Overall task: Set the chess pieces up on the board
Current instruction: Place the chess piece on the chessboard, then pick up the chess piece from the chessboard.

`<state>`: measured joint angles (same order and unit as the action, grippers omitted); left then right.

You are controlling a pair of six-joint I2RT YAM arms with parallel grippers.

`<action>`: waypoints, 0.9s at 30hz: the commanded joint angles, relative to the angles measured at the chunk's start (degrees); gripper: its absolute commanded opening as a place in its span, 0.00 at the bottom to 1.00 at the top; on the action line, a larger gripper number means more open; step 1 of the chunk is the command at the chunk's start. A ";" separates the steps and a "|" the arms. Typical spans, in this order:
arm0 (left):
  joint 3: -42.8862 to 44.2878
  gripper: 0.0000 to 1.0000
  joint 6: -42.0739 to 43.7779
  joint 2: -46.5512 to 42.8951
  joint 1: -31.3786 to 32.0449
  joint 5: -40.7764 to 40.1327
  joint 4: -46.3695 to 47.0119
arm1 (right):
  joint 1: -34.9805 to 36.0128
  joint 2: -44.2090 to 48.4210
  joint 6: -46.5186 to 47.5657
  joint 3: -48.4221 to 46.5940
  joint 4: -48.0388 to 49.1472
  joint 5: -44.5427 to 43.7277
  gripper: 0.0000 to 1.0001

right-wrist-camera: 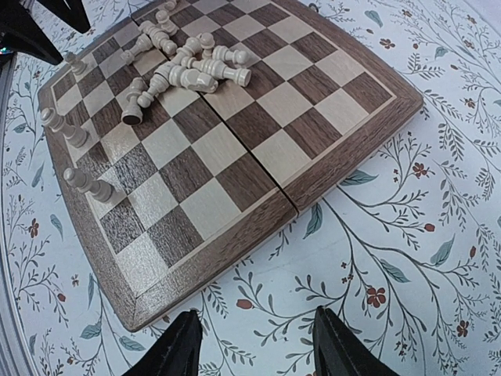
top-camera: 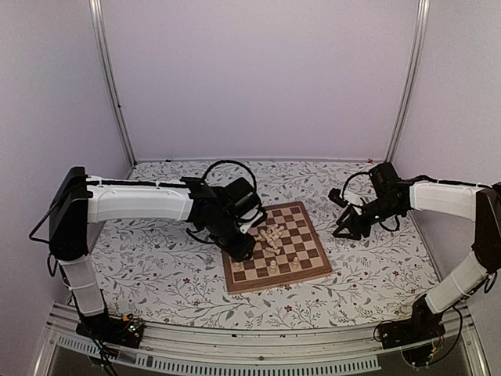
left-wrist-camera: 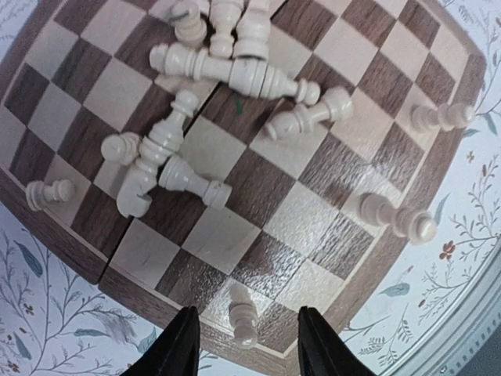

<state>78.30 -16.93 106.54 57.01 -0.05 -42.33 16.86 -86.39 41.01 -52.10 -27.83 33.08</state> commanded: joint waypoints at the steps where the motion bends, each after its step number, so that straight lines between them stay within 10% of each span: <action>1: 5.37 0.44 3.22 -1.50 0.20 -2.81 0.56 | 0.31 -0.62 0.29 0.23 0.17 -0.53 0.52; 7: 9.14 0.31 4.71 1.26 -3.64 -4.54 1.14 | 0.33 -0.88 0.32 0.24 0.19 -1.13 0.52; 27: 14.40 0.33 6.44 11.61 -9.09 -0.38 0.32 | 0.26 -1.91 0.89 0.50 0.33 -2.67 0.52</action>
<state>91.05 -11.35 116.73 49.01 -1.72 -42.19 16.86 -87.50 41.41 -52.07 -27.81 30.81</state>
